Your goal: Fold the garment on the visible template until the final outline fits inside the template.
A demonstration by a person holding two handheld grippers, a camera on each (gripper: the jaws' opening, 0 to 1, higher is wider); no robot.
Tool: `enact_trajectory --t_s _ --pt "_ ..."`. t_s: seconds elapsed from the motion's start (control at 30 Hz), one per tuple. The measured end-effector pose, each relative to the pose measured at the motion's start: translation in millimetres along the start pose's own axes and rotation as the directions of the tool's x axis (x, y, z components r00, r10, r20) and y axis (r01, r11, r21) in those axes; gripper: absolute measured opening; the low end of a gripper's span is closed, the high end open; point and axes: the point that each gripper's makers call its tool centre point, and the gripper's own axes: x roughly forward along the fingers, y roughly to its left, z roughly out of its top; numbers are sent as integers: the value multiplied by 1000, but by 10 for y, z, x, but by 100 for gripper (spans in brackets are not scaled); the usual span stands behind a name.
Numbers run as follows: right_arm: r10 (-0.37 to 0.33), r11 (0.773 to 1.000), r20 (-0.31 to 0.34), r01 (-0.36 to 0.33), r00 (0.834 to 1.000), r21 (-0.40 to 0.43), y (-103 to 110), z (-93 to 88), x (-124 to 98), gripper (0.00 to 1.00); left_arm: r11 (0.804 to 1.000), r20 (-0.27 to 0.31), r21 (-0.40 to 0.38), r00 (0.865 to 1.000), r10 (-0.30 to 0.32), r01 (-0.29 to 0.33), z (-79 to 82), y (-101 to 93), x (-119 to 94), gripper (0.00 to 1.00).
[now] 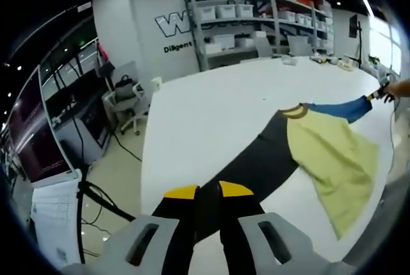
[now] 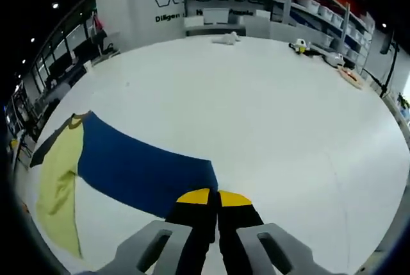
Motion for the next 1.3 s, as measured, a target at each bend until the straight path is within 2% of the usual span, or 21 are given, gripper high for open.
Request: enact_trajectory --t_s 0.13,0.23,0.4,0.53,0.8,0.93,1.03,1.1,1.17,1.3 --pt "-35 998 26 36 999 -50 -121 21 6 0 1000 0 -2 1000 1 -1 26 -32 17 13" --pt "-40 998 42 43 998 -56 -196 48 -28 0 1000 0 3 1000 0 0 38 -68 39 13" --pt "-45 997 69 49 997 -54 -256 89 -101 7 1000 0 -3 1000 -8 8 28 -139 83 14" --pt "-25 997 93 31 995 -67 -215 114 -153 9 1000 2 3 1000 -24 24 -14 -182 111 14" --pt "33 997 134 -23 990 -70 0 164 -274 21 998 12 7 998 -59 59 -57 -270 87 17" --pt "66 992 159 -48 985 -116 142 214 -370 26 997 13 3 997 -75 75 -91 -288 73 22" --pt "107 986 183 -80 977 -148 254 246 -429 32 996 10 9 996 -90 90 -122 -327 66 27" --pt "110 983 188 -79 976 -166 289 248 -465 39 994 17 18 994 -112 111 -131 -384 49 31" --pt "121 980 225 -80 967 -184 341 294 -532 43 991 38 45 991 -129 127 -105 -432 36 39" --pt "150 976 239 -105 959 -192 437 302 -624 48 985 53 66 986 -161 157 -108 -521 8 55"
